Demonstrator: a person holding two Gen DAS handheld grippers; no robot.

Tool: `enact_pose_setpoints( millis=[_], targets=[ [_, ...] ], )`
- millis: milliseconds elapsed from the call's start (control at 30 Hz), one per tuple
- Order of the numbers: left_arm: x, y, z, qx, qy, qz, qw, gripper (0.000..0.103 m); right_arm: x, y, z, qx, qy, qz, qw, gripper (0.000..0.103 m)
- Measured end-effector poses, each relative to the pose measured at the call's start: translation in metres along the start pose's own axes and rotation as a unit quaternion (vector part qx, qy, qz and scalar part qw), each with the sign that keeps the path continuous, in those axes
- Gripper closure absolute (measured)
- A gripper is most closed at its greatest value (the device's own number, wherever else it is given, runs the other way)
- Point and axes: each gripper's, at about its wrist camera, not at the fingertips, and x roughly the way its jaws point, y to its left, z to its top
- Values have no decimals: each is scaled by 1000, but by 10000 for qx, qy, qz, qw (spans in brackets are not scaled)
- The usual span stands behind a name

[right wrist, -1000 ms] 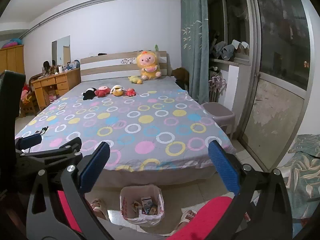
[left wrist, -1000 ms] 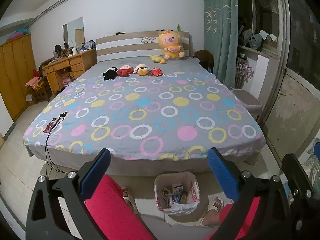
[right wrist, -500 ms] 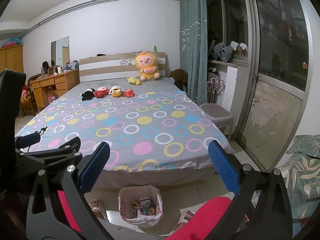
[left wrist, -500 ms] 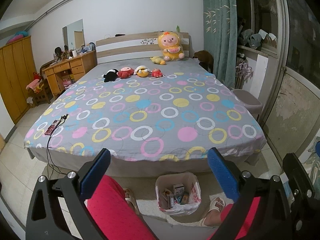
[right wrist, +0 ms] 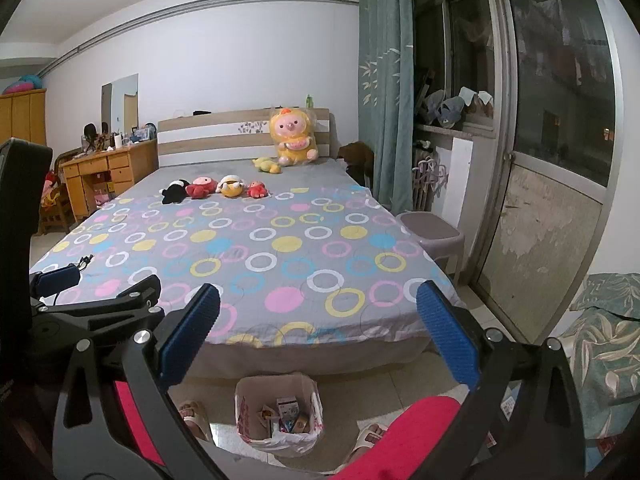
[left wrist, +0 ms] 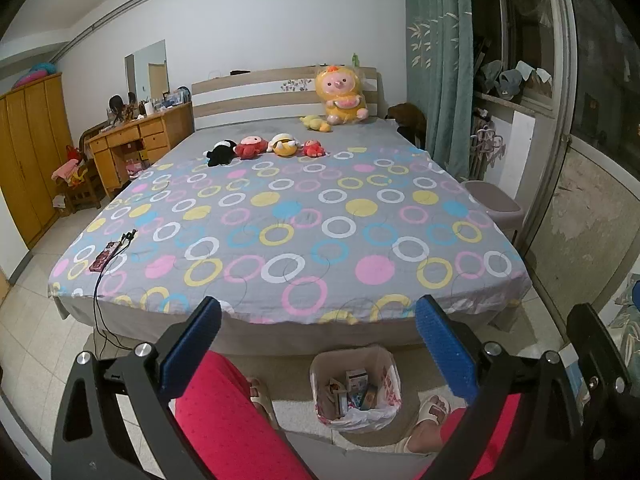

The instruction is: Collect trash

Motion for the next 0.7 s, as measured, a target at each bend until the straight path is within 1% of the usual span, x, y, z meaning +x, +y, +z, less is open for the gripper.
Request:
enact_pose_setpoints(
  millis=[700],
  targets=[
    [-1,-1,-1,10,-13,1,10000,8,-1,1,0,2,-13,4,10000,7]
  ],
)
